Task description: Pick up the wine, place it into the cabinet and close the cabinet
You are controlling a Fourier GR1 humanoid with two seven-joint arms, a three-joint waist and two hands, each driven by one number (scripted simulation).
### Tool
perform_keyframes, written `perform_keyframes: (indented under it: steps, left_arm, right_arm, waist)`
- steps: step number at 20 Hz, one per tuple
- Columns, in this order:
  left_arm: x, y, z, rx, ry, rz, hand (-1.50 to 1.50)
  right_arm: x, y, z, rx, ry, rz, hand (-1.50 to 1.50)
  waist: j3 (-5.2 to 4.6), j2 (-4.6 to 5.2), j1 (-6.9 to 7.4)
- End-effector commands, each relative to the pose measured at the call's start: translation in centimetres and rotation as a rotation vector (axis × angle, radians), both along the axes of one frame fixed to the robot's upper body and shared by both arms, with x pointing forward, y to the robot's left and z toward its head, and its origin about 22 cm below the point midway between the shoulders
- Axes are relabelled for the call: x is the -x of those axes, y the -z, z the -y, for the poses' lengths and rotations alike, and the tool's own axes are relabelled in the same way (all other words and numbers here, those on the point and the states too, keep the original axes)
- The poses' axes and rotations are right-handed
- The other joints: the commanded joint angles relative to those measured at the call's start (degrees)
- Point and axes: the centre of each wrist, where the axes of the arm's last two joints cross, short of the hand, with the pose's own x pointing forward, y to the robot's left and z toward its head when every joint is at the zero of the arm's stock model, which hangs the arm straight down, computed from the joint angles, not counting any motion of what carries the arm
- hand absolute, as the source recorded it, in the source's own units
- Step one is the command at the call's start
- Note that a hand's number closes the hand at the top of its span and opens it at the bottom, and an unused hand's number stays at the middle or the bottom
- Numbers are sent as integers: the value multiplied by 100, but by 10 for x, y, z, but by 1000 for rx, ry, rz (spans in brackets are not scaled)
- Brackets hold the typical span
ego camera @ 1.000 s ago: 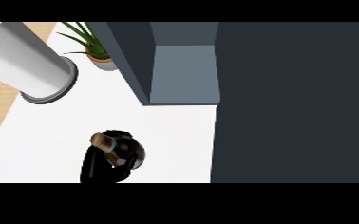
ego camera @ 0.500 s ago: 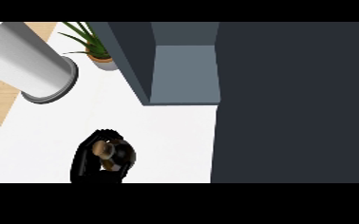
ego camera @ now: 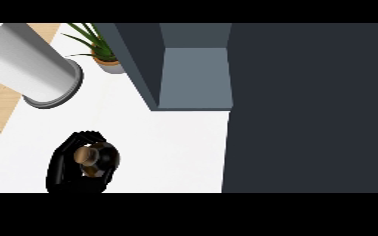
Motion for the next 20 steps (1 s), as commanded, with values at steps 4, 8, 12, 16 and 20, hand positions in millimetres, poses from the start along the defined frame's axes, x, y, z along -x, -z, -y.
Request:
perform_keyframes:
  steps: [4,8,12,16,20]
  left_arm:
    - [11,-40,-8,69,44,83,150]
    - [3,-58,20,95,96,84,150]
    - [-7,-99,52,100,139,77,150]
    - [-10,-130,75,67,132,82,150]
    - [6,-150,80,59,215,18,150]
  right_arm:
    - [33,-22,-8,-46,-56,44,-150]
    - [22,-26,8,-44,-48,45,-150]
    - [18,-18,5,-44,-32,32,-150]
    - [34,-9,3,-41,-47,28,-150]
    - [28,-5,0,-45,-36,24,-150]
  waist:
    - [0,-15,36]
    - [1,-1,6]
    - [3,0,-2]
    - [5,-4,-42]
    - [2,-2,4]
